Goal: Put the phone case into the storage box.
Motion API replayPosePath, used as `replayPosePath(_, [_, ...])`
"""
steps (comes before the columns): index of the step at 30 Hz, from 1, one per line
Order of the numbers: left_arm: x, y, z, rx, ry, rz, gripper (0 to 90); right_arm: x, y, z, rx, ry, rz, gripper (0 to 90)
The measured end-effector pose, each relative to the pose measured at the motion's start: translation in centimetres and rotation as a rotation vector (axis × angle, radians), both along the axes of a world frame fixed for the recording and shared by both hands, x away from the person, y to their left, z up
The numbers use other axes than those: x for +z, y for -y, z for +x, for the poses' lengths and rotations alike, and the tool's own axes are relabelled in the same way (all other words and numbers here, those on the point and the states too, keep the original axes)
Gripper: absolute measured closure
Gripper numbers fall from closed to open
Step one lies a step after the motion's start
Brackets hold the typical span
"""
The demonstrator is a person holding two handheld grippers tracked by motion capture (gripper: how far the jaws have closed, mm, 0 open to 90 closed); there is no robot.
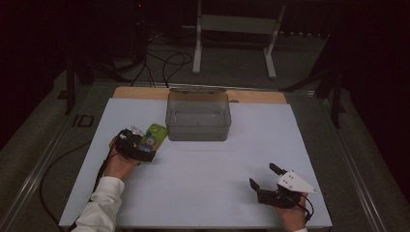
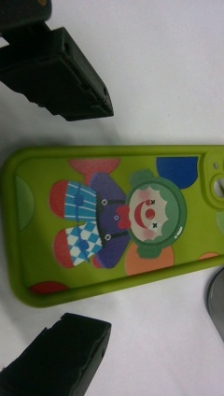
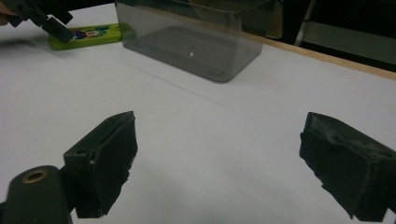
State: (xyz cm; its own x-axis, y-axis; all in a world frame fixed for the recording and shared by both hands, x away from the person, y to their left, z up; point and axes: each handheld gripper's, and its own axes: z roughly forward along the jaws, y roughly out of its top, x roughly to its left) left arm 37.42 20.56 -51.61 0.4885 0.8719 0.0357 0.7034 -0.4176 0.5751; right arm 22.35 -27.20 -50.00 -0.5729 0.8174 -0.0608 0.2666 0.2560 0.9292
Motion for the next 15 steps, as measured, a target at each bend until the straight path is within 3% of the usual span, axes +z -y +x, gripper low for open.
replayPosePath(9, [-0.9, 0.1, 1.0, 0.021, -0.059, -0.036, 4.1, 0.0, 0.0, 0.0, 0.000, 0.000, 0.001, 11.0])
replayPosePath(15, [-0.8, 0.4, 1.2, 0.027, -0.078, -0.009, 5.8, 0.0, 0.0, 0.0, -0.002, 0.000, -0.002, 11.0])
